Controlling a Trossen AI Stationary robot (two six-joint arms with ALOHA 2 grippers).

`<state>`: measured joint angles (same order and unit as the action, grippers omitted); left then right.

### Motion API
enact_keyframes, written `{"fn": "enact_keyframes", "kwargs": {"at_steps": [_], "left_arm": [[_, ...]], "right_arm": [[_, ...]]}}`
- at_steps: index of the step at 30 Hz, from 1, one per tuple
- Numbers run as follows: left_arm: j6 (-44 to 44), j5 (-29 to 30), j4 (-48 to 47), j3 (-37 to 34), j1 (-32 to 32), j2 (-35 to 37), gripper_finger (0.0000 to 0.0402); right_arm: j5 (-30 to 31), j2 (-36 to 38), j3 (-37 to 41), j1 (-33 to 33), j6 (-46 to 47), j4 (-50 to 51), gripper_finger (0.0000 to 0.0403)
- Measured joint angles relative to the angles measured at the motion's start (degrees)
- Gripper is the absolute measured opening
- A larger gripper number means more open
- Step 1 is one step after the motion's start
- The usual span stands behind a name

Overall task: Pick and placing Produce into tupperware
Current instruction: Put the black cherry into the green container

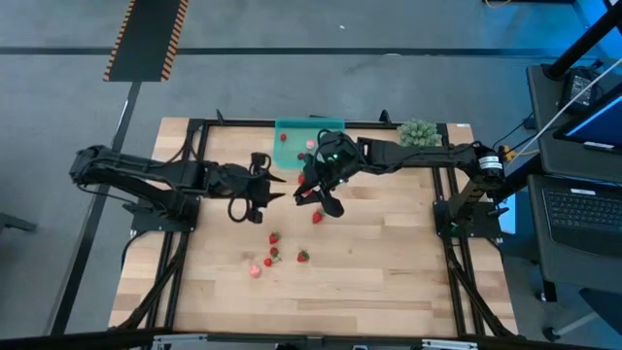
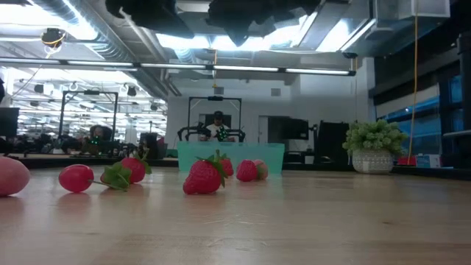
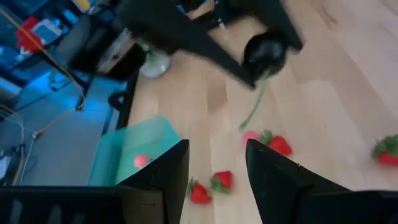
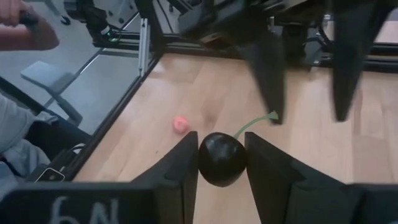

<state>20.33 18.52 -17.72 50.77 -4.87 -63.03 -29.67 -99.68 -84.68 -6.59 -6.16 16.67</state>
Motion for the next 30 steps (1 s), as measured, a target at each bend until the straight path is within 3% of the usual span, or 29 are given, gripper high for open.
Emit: {"fn": "enact_keyframes", "kwargs": {"at_steps": [8, 20, 30], "left_arm": [[1.32, 0.31, 4.12, 0.02, -1.66, -3.71, 0.0151], [3.72, 1.53, 6.89, 0.02, -2.12, -3.74, 0.0149], [3.86, 1.53, 6.69, 0.02, -2.75, -3.74, 0.0082]], "right_arm": [[0.02, 0.0, 0.0, -0.15, 0.56, 0.22, 0.0114], [0.13, 0.0, 0.07, -0.15, 1.34, 1.64, 0.0116], [0.2, 0.0, 0.07, -0.15, 1.38, 1.5, 0.0118]]}}
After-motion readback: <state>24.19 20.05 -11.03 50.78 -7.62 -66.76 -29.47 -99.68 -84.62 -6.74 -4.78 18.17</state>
